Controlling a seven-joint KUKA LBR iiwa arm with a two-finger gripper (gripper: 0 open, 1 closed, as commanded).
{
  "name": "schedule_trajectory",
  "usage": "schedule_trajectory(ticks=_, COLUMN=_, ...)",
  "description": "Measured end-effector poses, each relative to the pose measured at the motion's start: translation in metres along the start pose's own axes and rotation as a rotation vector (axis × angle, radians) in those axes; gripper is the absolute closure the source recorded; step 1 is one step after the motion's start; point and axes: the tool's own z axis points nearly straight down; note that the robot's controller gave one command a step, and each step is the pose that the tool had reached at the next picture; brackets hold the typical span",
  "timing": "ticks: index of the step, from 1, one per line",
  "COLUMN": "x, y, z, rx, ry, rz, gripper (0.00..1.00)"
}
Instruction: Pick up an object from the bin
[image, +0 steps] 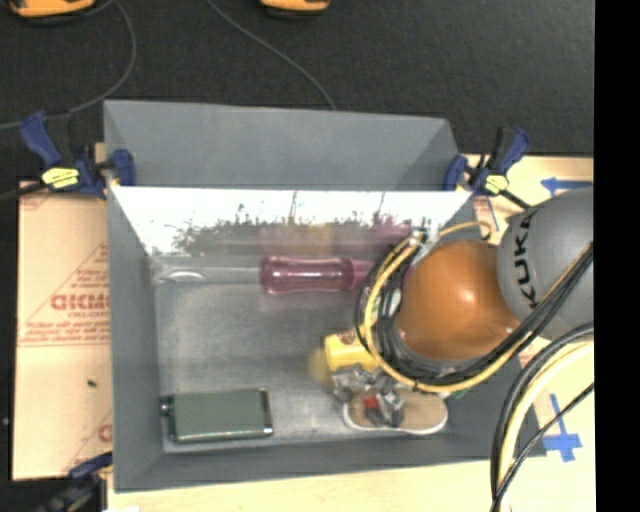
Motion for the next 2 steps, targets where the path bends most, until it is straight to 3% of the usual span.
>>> schedule_trajectory(ticks=1, x=0.0, y=0.0, z=0.0, rx=0.0, ry=0.0, rz=0.002, gripper=1.0)
schedule_trajectory(ticks=2, x=-0.004, y=-0.031, z=-0.033, rx=0.003, ry=-0.015, rz=-0.028, gripper=1.0)
